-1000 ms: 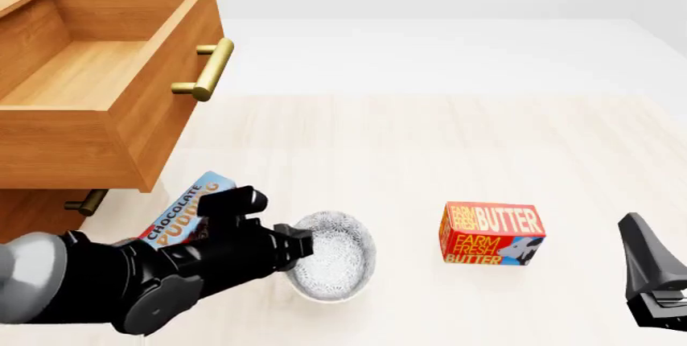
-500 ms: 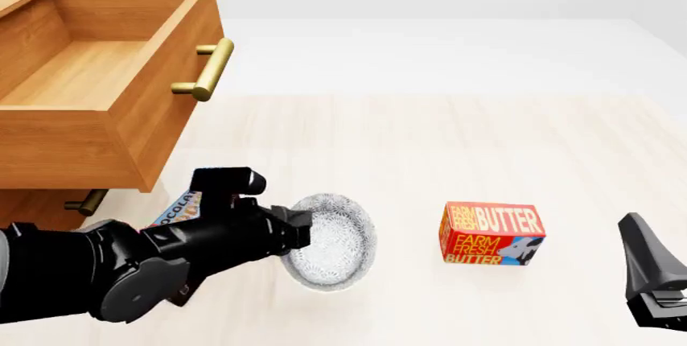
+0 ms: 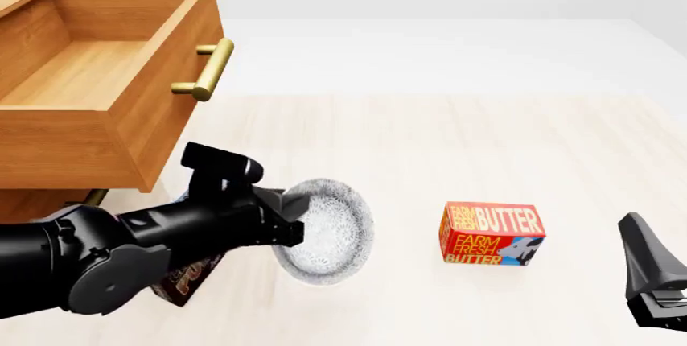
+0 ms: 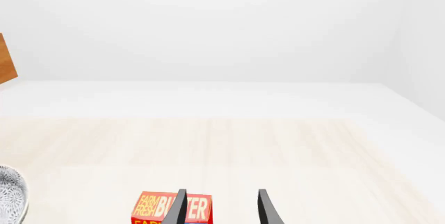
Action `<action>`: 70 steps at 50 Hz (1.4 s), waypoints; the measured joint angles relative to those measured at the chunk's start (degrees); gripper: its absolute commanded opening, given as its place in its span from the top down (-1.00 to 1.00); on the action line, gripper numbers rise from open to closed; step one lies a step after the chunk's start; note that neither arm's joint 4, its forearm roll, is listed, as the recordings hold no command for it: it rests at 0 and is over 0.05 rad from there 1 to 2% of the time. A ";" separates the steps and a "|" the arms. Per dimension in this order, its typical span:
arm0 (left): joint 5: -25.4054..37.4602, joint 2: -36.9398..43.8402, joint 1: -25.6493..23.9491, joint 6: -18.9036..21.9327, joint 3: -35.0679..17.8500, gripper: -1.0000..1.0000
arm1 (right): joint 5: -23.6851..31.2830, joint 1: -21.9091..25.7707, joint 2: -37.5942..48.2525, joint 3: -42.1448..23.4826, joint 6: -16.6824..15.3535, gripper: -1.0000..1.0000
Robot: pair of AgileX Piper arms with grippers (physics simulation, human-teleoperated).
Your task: Put the bowl in the top drawer of the cabinet.
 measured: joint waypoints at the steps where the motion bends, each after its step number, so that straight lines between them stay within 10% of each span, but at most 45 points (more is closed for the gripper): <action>1: 0.17 -0.28 -0.04 0.44 -0.07 1.00 | 0.00 0.00 0.00 0.00 0.00 -1.00; 70: 14.36 -26.10 0.75 16.76 -7.14 1.00 | 0.00 -0.01 0.00 0.00 0.00 -1.00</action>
